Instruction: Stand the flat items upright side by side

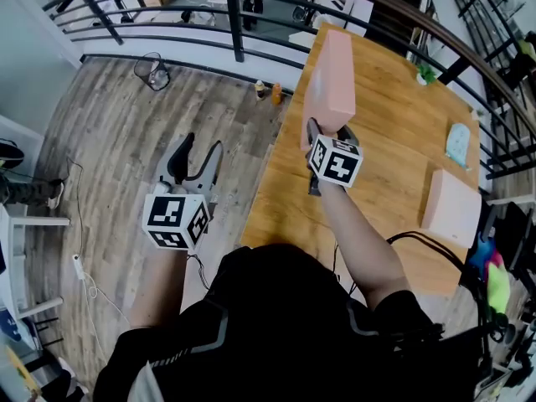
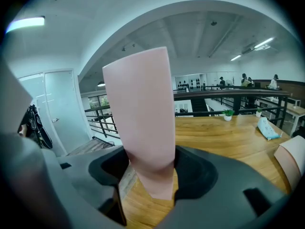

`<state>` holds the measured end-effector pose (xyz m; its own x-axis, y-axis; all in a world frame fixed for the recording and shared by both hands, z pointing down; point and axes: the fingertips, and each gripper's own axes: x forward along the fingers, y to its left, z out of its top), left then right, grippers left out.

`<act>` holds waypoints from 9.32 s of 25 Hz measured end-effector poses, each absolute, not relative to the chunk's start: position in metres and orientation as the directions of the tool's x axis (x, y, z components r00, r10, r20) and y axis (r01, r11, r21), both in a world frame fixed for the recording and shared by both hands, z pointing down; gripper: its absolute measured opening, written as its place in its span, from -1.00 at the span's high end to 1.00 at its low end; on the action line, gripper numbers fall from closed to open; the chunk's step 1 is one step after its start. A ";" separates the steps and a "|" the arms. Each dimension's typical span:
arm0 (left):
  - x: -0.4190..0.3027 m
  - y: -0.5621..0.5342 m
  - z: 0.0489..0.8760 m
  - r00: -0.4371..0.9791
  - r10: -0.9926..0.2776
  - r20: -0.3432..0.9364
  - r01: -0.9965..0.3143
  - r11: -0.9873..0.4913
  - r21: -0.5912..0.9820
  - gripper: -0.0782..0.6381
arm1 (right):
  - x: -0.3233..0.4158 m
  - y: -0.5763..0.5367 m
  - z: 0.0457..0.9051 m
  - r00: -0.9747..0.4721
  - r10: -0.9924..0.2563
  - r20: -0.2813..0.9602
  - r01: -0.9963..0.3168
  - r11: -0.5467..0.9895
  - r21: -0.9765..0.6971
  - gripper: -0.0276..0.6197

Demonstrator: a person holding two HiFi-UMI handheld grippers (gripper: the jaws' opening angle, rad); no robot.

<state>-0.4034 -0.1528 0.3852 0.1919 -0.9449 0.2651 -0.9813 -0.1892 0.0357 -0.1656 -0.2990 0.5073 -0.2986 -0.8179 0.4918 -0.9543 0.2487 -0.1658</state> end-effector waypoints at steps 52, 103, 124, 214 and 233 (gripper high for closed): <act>-0.395 -0.138 0.382 0.235 -0.935 0.267 -0.972 -0.229 0.054 0.10 | -0.180 -0.350 0.454 -0.415 -0.828 0.378 -0.909 0.362 -0.205 -0.27; 0.179 -0.133 0.401 0.784 -0.526 0.329 -0.566 -0.824 0.029 0.11 | 0.468 -0.049 0.429 -0.109 -0.952 0.287 -0.994 0.095 -0.062 -0.27; 0.337 -0.094 0.557 0.666 -0.268 0.696 -0.309 -0.948 -0.069 -0.13 | 0.600 -0.038 0.620 -0.234 -0.697 0.678 -0.963 0.263 -0.061 -0.30; 0.336 -0.126 0.708 0.453 0.040 0.890 -0.568 -0.757 0.324 -0.10 | 0.376 -0.163 0.422 -0.213 -0.731 0.649 0.185 0.622 0.761 -0.14; 0.314 -0.122 0.626 0.633 -0.114 0.766 -0.475 -0.838 0.268 -0.10 | 0.352 -0.162 0.432 -0.291 -0.723 0.626 0.105 0.626 0.773 -0.05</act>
<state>0.3136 -0.1218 0.6260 0.6330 -0.1138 0.7657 -0.4751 -0.8381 0.2682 0.3518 -0.1624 0.4316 -0.2914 -0.7234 0.6260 0.1048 0.6263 0.7725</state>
